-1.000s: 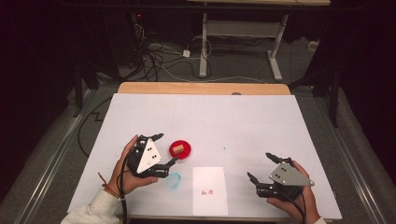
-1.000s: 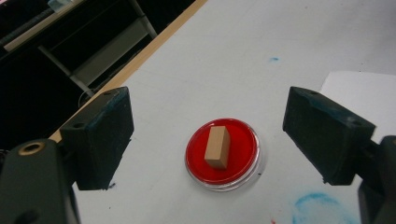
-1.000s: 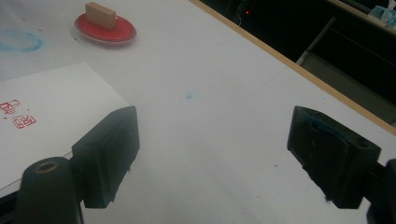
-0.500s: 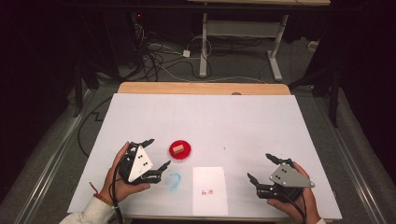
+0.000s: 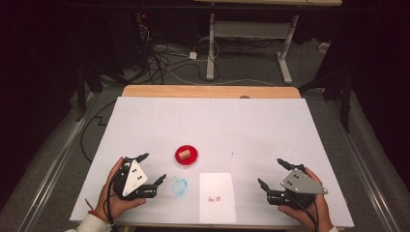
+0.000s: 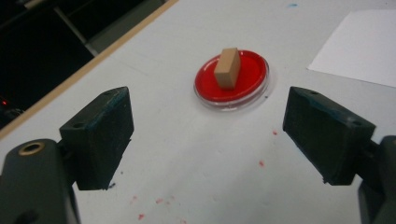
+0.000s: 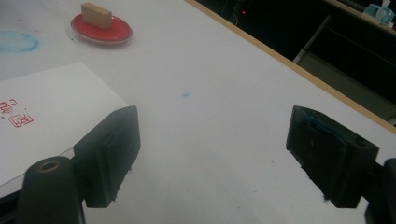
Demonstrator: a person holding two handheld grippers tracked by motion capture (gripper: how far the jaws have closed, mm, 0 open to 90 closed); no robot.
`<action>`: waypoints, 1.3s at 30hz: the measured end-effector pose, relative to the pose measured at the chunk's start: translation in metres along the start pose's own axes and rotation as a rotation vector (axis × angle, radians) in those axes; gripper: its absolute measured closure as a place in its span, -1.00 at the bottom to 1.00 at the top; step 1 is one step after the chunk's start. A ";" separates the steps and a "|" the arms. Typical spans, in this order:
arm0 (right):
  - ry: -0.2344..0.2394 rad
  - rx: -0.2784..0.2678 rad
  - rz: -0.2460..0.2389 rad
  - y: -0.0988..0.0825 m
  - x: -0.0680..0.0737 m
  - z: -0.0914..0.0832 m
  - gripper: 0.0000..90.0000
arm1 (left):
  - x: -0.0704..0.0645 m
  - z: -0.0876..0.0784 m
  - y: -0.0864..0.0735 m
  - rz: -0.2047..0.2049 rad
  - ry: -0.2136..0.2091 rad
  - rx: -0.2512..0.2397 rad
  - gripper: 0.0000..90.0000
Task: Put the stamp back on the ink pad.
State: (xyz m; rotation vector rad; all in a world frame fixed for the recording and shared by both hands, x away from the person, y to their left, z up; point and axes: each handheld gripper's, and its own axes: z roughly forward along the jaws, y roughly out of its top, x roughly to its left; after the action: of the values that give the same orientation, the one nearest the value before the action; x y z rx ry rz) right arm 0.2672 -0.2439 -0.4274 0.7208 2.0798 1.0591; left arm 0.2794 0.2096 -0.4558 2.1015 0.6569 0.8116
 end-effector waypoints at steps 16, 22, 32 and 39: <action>-0.001 0.004 -0.021 0.002 0.003 0.001 -0.59 | -0.005 -0.004 -0.011 0.012 -0.011 0.032 -0.65; -0.009 0.001 -0.024 0.004 0.005 0.000 -0.58 | -0.007 -0.004 -0.010 0.026 -0.022 0.036 -0.65; -0.007 0.009 -0.019 0.003 0.004 0.002 -0.57 | -0.006 -0.003 -0.010 0.024 -0.025 0.035 -0.65; 0.005 0.006 -0.020 0.006 0.003 0.007 -0.57 | -0.002 -0.002 -0.012 0.004 -0.020 0.042 -0.65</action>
State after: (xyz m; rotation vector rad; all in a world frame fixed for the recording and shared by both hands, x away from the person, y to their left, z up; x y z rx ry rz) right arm 0.2714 -0.2358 -0.4266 0.6999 2.0908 1.0452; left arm 0.2743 0.2162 -0.4654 2.1470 0.6648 0.7838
